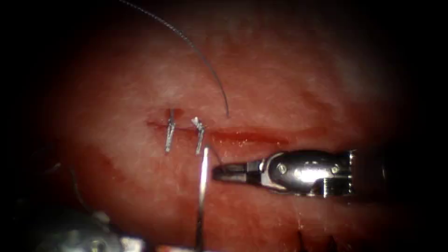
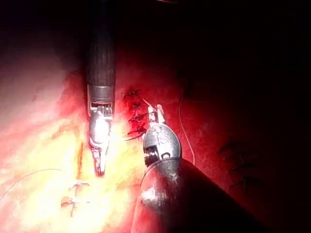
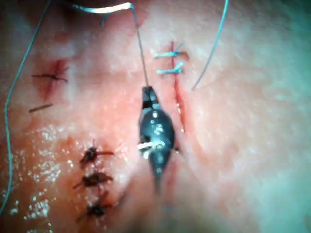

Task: Wound Closure

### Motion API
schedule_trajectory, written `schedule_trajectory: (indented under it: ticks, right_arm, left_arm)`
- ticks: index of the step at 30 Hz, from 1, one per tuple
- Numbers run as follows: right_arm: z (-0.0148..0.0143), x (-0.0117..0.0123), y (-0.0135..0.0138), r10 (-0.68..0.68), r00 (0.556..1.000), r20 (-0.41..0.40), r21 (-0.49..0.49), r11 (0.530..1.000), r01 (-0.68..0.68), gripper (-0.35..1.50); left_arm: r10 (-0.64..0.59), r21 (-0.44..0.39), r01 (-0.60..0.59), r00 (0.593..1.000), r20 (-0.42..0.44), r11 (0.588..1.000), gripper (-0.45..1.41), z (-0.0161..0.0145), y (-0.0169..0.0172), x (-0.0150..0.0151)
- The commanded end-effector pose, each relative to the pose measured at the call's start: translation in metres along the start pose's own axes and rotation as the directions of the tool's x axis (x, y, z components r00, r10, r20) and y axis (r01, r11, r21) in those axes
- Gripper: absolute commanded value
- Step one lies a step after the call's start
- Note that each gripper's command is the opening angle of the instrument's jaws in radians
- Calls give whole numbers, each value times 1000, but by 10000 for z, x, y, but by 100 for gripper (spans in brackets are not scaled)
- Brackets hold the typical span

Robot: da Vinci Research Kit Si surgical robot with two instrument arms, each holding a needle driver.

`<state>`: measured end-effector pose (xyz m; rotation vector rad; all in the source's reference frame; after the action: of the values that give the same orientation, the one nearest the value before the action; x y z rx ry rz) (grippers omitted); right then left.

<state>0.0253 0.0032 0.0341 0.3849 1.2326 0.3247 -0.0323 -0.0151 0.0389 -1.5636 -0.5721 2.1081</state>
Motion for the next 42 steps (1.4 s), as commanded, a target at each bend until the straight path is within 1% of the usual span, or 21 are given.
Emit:
schedule_trajectory:
  ticks: [1,3,5,9,11,16,18,21,22,24,25,26,27,29,32,37,41,42]
  right_arm:
    - [5,0,-9,26,1000,5,-9,1000,-26,-35]
    - [0,6,-13,56,998,12,-22,998,-56,-35]
    - [-6,15,-18,78,997,16,-35,996,-77,-35]
    - [-17,49,-36,112,994,18,-42,993,-111,-35]
    - [-20,71,-51,128,992,7,-38,991,-128,-35]
    - [-12,120,-88,160,987,-1,-24,987,-160,-35]
    - [-7,134,-97,167,986,-3,-22,986,-167,-35]
    - [-1,147,-101,100,995,-17,-28,995,-101,-35]
    - [0,148,-98,74,997,-28,-43,996,-75,-5]
    - [-1,146,-91,35,999,-32,-85,996,-38,66]
    - [-2,143,-86,19,999,-27,-105,994,-22,91]
    - [-4,137,-79,-3,1000,-24,-122,992,0,113]
    - [-4,132,-74,-15,1000,-19,-131,991,12,121]
    - [-5,118,-63,-19,1000,-15,-147,989,17,130]
    - [-4,94,-52,-37,999,-7,-168,985,35,133]
    - [0,62,-39,-55,998,33,-174,983,60,133]
    - [2,45,-34,-60,995,74,-180,981,73,120]
    - [4,38,-34,-64,993,95,-177,981,80,103]
  left_arm:
    - [6,-2,-6,1000,3,1000,-45,2,7,-9]
    - [20,13,-20,1000,8,1000,-45,-1,6,-7]
    - [38,46,-39,999,20,998,-45,-8,3,-5]
    - [58,92,-61,998,38,994,-45,-25,-6,-9]
    - [63,119,-69,997,51,990,-45,-35,-12,-14]
    - [88,198,-105,992,91,975,-45,-58,-32,-34]
    - [82,219,-103,992,100,970,-45,-66,-41,-42]
    - [76,244,-100,992,106,965,-45,-77,-52,-51]
    - [74,250,-98,992,106,963,-45,-81,-55,-53]
    - [69,267,-94,992,102,959,-45,-92,-62,-58]
    - [68,273,-93,993,99,957,-45,-97,-65,-60]
    - [68,286,-92,993,94,954,-45,-105,-70,-64]
    - [67,298,-93,993,94,950,-45,-112,-73,-67]
    - [70,322,-95,994,89,942,-45,-128,-80,-76]
    - [73,350,-99,993,89,931,-45,-147,-92,-90]
    - [72,385,-104,993,96,917,-45,-152,-109,-105]
    - [73,394,-106,993,97,913,-45,-148,-110,-113]
    - [72,391,-103,993,94,915,-45,-145,-110,-113]
